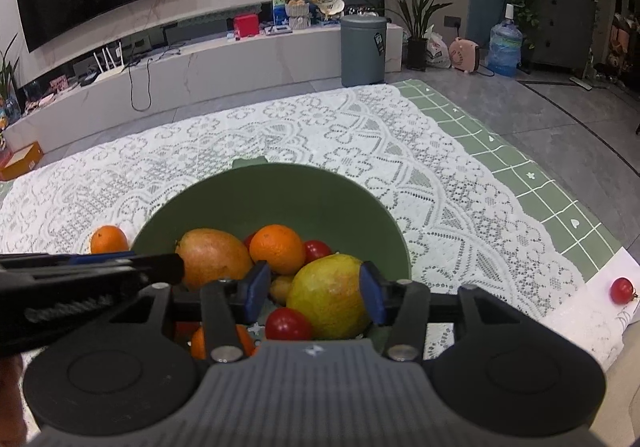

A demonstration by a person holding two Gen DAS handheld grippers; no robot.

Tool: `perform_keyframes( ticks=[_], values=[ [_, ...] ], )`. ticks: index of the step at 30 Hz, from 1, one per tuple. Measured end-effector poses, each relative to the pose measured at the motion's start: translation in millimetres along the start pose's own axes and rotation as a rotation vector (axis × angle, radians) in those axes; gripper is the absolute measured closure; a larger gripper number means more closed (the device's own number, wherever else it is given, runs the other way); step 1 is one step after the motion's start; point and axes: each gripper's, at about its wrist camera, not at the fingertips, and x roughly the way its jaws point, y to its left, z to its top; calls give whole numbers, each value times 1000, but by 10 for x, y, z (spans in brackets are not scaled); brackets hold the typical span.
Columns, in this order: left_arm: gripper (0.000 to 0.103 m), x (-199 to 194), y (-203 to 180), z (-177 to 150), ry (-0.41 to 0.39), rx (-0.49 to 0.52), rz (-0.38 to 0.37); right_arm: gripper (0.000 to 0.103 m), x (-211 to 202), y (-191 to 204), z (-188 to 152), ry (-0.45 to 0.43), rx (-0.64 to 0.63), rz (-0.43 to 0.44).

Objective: Organize fruits
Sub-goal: 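Open both tools to drop the tomatoes into the bowl, then lower the left tool to the last orange while the right tool approaches the kiwi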

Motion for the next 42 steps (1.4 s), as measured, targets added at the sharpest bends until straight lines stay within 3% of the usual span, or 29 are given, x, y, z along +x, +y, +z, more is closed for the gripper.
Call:
perform_keyframes(
  ticks=[2,8,14,22,30,34,38,42],
  values=[
    [55,-70,-2,20,-21,2,5,49,-48,-7,-5,-29,2,12],
    [53,-266,55,45,-76,15,41,45,-195,-2,-28,-110,5,40],
    [51,-420,213,45,-100,57,103,40,-248,48,-3,-160,13,147],
    [51,-487,625,13,-96,37,142,40,-219,240,21,-184,14,279],
    [51,-463,999,-109,-103,47,161,40,-171,575,12,-197,-121,308],
    [51,-397,1161,-167,-101,40,136,41,-121,770,-1,-199,-214,315],
    [51,-275,1247,-206,-89,55,110,50,-45,975,-21,-206,-309,305],
    [51,-146,1233,-201,-89,112,88,51,23,1174,-43,-253,-397,275]
  ],
)
